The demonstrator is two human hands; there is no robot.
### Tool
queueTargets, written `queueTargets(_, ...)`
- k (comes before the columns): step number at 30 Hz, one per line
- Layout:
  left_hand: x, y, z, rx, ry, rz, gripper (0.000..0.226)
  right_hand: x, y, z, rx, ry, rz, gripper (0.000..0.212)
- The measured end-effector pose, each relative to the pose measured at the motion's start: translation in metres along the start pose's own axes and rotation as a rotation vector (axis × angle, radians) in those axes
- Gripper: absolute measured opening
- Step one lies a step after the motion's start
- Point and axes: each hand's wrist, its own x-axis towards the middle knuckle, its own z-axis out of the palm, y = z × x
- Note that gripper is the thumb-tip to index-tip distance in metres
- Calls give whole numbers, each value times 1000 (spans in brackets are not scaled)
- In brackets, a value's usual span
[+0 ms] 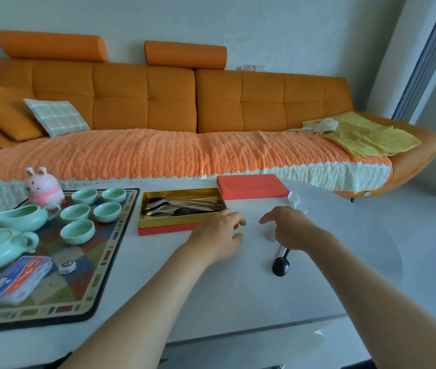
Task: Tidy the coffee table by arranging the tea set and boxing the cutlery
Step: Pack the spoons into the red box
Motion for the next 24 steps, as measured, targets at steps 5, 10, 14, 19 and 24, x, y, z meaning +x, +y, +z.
queueTargets(5,4,11,14,-11,-83,9,37,4,11,9,86,-35,-13,50)
queueTargets(10,4,6,14,-32,-74,-27,45,10,-7,6,189,-30,-71,46)
queueTargets(14,3,0,10,-128,-41,-86,29,14,-30,11,216,-8,-152,30)
queueTargets(19,2,-14,2,-162,14,-134,17,17,-55,14,385,-7,-190,35)
queueTargets(24,3,-34,-15,-392,50,-260,23,24,-65,14,529,32,-240,32)
